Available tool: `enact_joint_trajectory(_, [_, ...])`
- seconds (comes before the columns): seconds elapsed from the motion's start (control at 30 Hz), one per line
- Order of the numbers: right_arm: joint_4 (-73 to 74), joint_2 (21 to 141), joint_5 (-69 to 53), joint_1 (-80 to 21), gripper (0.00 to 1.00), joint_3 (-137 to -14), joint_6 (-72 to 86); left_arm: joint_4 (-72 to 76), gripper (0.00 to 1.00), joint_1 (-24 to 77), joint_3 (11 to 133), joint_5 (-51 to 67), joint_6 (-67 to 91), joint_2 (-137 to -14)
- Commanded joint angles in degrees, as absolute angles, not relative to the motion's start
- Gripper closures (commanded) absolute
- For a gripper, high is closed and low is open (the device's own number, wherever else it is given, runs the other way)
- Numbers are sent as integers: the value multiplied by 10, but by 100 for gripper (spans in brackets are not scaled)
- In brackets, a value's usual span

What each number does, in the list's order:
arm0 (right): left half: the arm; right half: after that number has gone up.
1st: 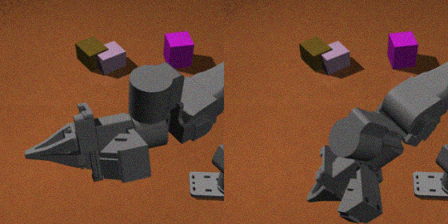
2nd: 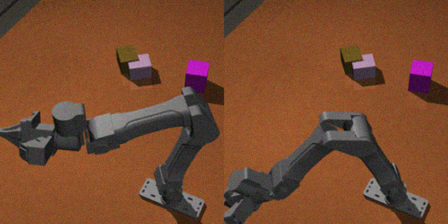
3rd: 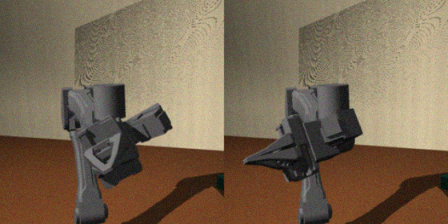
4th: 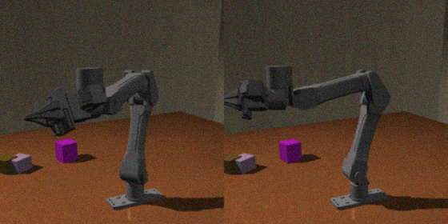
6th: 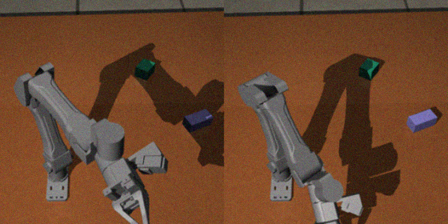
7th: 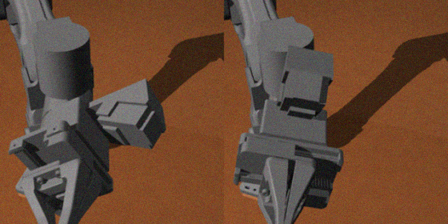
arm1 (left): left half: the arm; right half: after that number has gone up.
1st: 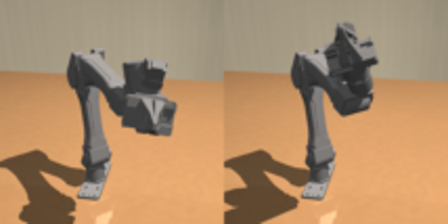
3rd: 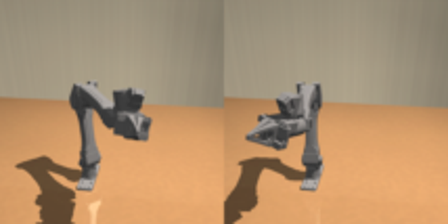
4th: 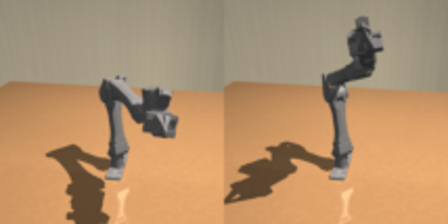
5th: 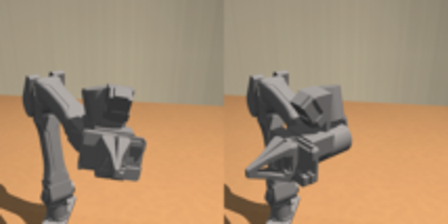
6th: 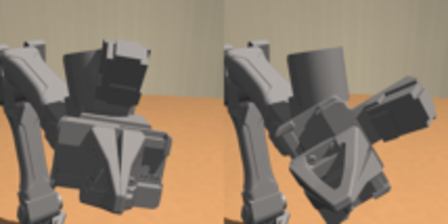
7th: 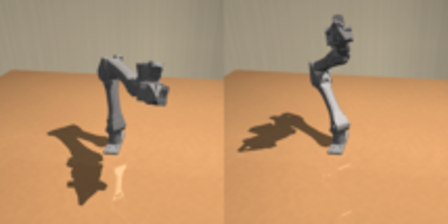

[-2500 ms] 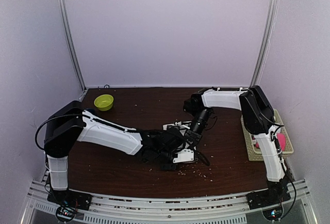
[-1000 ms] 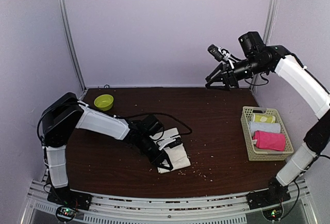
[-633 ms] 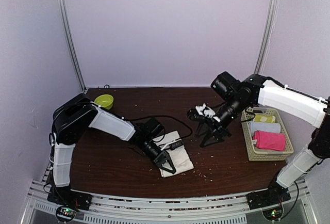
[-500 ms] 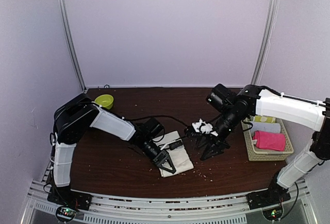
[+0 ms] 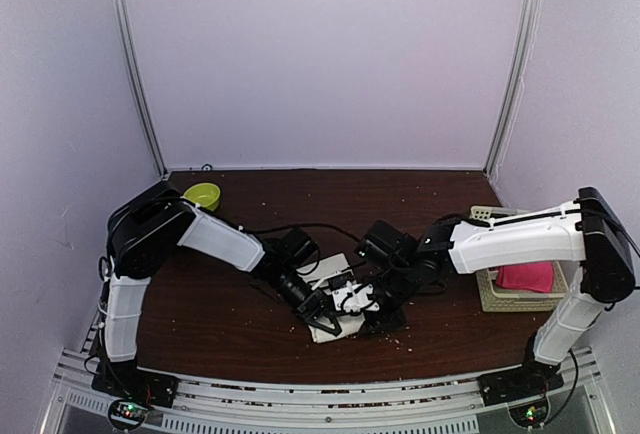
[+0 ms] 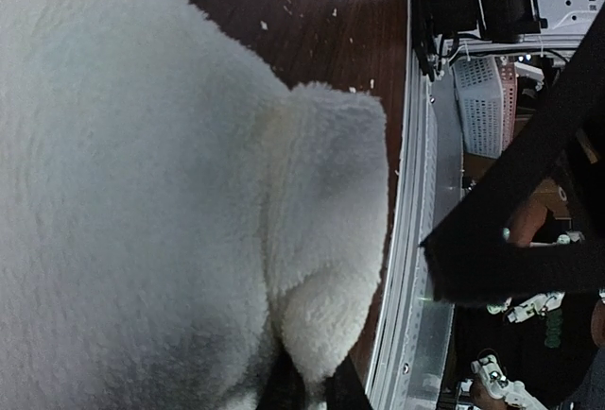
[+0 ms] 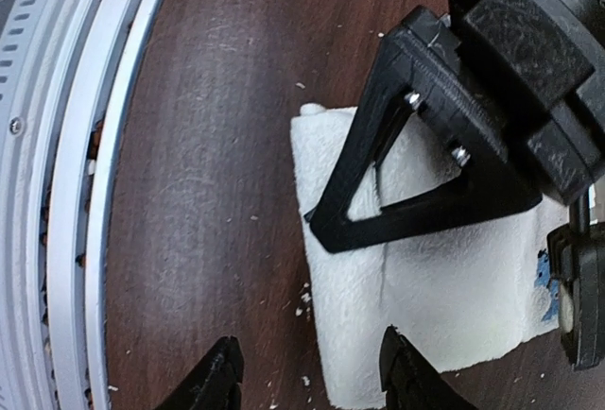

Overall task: Roll the towels
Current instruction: Roll the towel at the center of the board.

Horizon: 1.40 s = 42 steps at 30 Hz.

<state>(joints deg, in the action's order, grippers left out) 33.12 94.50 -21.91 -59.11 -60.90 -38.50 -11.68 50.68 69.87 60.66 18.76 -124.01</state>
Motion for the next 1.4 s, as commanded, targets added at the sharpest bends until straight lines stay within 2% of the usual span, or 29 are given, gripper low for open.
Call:
enact_joint_trajectory(0.0, [278, 979, -177, -601, 49, -618, -368, -133, 94, 504, 709, 591, 178, -1261])
enact_joint_trajectory(0.2, [251, 1001, -165, -603, 53, -596, -376, -143, 94, 504, 710, 588, 169, -1260])
enact_joint_trajectory(0.37, [244, 1026, -157, -604, 64, -597, -388, -159, 94, 503, 716, 585, 155, -1259])
enact_joint_trajectory(0.43, [248, 1036, -157, -604, 72, -596, -398, -165, 93, 502, 718, 590, 148, -1254])
enact_joint_trajectory(0.5, [270, 1048, -167, -604, 80, -605, -403, -193, 86, 500, 726, 575, 128, -1246])
enact_joint_trajectory(0.6, [315, 1053, -203, -603, 86, -616, -402, -237, 72, 493, 739, 491, 92, -1207])
enact_joint_trajectory(0.67, [348, 1054, -234, -602, 87, -623, -399, -245, 67, 486, 737, 423, 76, -1158])
enact_joint_trajectory(0.8, [440, 1089, -333, -581, 88, -669, -390, -245, 64, 457, 717, 312, 72, -1069])
enact_joint_trajectory(0.97, [578, 1193, -458, -540, 88, -768, -406, -193, 63, 450, 657, 197, 85, -946])
enact_joint_trajectory(1.13, [643, 1274, -481, -514, 86, -852, -374, -92, 63, 522, 572, 66, 24, -777])
enact_joint_trajectory(1.2, [660, 1313, -473, -505, 85, -898, -335, -58, 58, 565, 537, 21, -24, -723])
enact_joint_trajectory(1.27, [686, 1351, -469, -501, 85, -941, -327, -48, 52, 611, 518, 0, -75, -699])
enact_joint_trajectory(1.37, [701, 1377, -463, -499, 85, -961, -323, -94, 50, 649, 539, 16, -104, -729])
